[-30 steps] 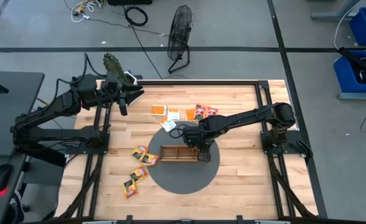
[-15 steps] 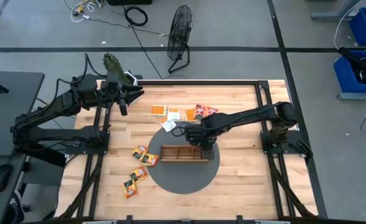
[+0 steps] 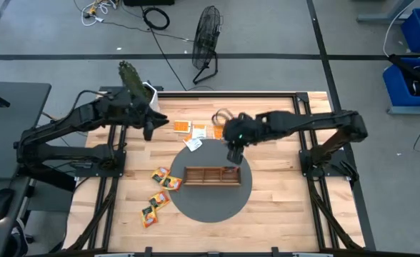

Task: Pick & Place Tea
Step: Put the red tea bag into the right section of the wooden organizer

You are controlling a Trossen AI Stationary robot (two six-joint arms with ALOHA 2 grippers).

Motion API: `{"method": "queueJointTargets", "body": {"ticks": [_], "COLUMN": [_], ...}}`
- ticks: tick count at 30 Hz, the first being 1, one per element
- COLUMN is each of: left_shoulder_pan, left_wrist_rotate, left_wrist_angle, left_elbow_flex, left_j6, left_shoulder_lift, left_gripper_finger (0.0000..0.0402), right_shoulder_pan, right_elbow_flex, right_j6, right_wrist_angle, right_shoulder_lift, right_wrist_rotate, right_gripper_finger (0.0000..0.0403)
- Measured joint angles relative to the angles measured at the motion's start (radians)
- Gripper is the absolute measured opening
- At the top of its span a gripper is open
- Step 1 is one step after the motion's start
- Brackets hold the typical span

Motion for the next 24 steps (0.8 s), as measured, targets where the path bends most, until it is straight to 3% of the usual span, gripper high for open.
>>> {"method": "queueJointTargets", "body": {"ticks": [5,10,14,19,24], "left_shoulder_pan": [0.0,0.001,0.001,0.001,0.001], "left_wrist_rotate": [0.018,0.018,0.016,0.003,-0.013], "left_wrist_angle": [0.043,0.085,0.111,0.127,0.163], "left_elbow_flex": [0.0,0.0,0.0,0.0,0.0], "left_j6": [-0.001,-0.02,-0.019,-0.019,-0.018], "left_shoulder_lift": [0.066,0.116,0.147,0.16,0.16], "left_gripper_finger": [0.0115,0.0115,0.0115,0.0115,0.0115], "right_shoulder_pan": [-0.103,-0.224,-0.281,-0.305,-0.304], "right_elbow_flex": [0.0,0.0,-0.016,-0.177,-0.382], "right_j6": [-0.026,-0.104,-0.232,-0.355,-0.427], "right_wrist_angle": [0.008,-0.012,-0.133,-0.145,-0.028], "right_shoulder_lift": [-0.06,-0.074,-0.072,-0.07,-0.068], "right_wrist_rotate": [-0.021,-0.161,-0.106,-0.126,-0.1], "right_gripper_finger": [0.0145,0.0144,0.0143,0.0143,0.0143]}}
